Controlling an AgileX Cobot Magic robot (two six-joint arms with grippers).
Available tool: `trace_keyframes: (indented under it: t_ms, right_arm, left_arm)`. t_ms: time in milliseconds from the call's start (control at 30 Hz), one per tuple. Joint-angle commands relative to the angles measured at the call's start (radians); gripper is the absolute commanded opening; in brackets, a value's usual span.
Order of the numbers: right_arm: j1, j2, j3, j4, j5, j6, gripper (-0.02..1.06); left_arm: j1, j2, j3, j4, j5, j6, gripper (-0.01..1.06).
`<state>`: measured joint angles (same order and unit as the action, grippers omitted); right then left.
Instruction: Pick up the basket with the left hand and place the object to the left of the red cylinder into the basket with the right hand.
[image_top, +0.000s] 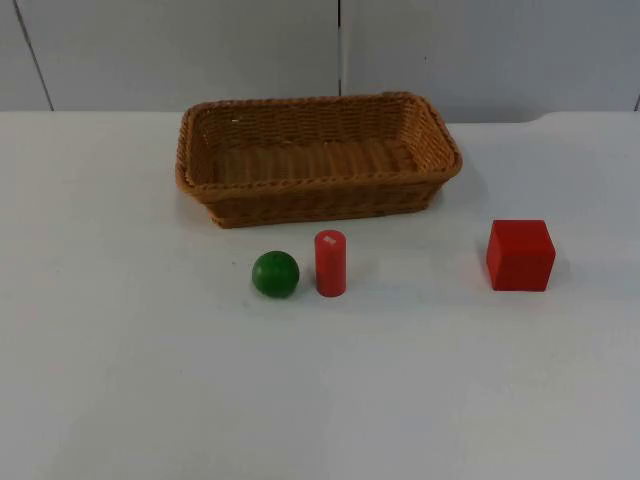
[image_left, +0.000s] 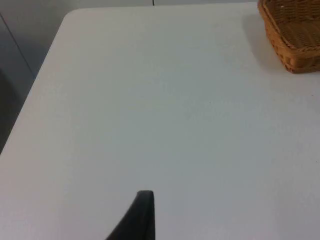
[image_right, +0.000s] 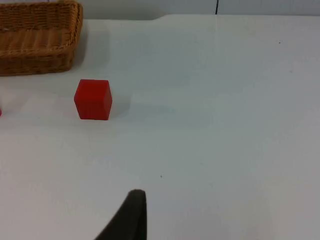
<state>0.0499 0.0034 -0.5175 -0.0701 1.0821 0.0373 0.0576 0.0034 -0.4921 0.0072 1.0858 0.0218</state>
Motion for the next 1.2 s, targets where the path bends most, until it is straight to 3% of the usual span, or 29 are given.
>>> trace_keyframes:
  t_ms: [0, 233, 400, 667, 867, 1167]
  right_arm:
    - [-0.007, -0.003, -0.013, 0.005, -0.027, 0.000, 1.05]
    - [-0.005, 0.086, -0.093, 0.016, -0.086, 0.000, 1.05]
    - [-0.005, 0.264, -0.155, 0.020, -0.111, 0.000, 1.05]
    - [-0.005, 0.530, -0.166, 0.020, -0.226, -0.003, 1.05]
    - [-0.005, 0.711, -0.166, 0.020, -0.238, -0.003, 1.05]
    - [-0.005, 0.868, -0.166, 0.020, -0.241, -0.003, 1.05]
  left_arm:
    - [-0.001, -0.003, -0.005, 0.004, -0.017, -0.004, 1.05]
    - [-0.001, 0.138, -0.054, -0.047, -0.080, -0.008, 1.05]
    - [-0.001, 0.307, -0.081, -0.101, -0.153, -0.008, 1.05]
    - [-0.001, 0.662, -0.145, -0.133, -0.231, 0.000, 1.05]
    - [-0.001, 0.829, -0.149, -0.138, -0.291, 0.022, 1.05]
    - [-0.001, 0.942, -0.149, -0.156, -0.308, 0.034, 1.05]
